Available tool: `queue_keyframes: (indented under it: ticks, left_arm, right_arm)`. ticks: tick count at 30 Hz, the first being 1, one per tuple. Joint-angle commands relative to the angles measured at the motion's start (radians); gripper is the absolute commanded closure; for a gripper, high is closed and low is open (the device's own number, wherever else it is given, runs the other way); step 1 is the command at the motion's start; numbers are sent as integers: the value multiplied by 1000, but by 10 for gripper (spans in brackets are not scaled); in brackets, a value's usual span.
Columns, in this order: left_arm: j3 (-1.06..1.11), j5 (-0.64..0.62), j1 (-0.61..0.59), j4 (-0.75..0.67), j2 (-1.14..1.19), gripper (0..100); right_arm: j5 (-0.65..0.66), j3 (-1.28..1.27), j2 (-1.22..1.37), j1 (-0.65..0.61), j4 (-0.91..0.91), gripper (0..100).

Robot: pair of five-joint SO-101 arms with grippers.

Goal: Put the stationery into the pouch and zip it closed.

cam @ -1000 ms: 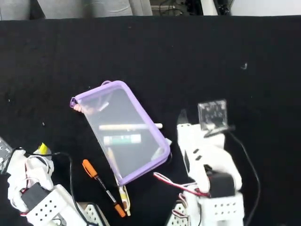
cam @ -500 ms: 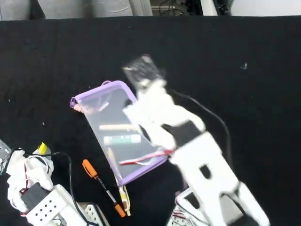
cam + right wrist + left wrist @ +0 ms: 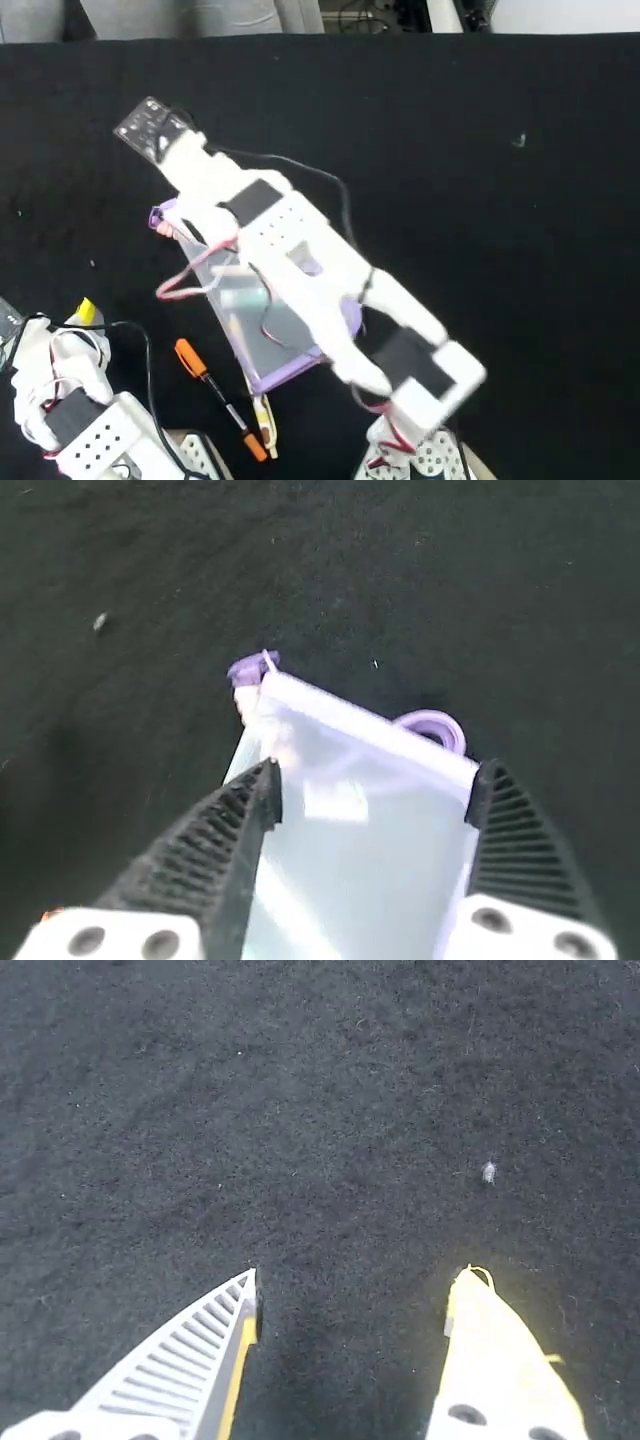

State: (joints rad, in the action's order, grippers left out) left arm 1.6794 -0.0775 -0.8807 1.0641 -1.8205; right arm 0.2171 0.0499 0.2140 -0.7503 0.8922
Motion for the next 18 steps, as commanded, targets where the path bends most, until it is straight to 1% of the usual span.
queue_keyframes:
  ticks: [1,3,9,18]
  left_arm:
    - [21,-14,-7,-21,-3,696]
    - [21,-14,-7,-21,-3,696]
    - [21,-14,-5,-21,-3,696]
    - [21,-14,-2,-21,-3,696]
  right_arm:
    - [8,191,108,-17,-14,704]
    - [11,260,173,-34,-9,704]
    - [135,426,326,-91,110,704]
    - [147,567,504,-98,123,705]
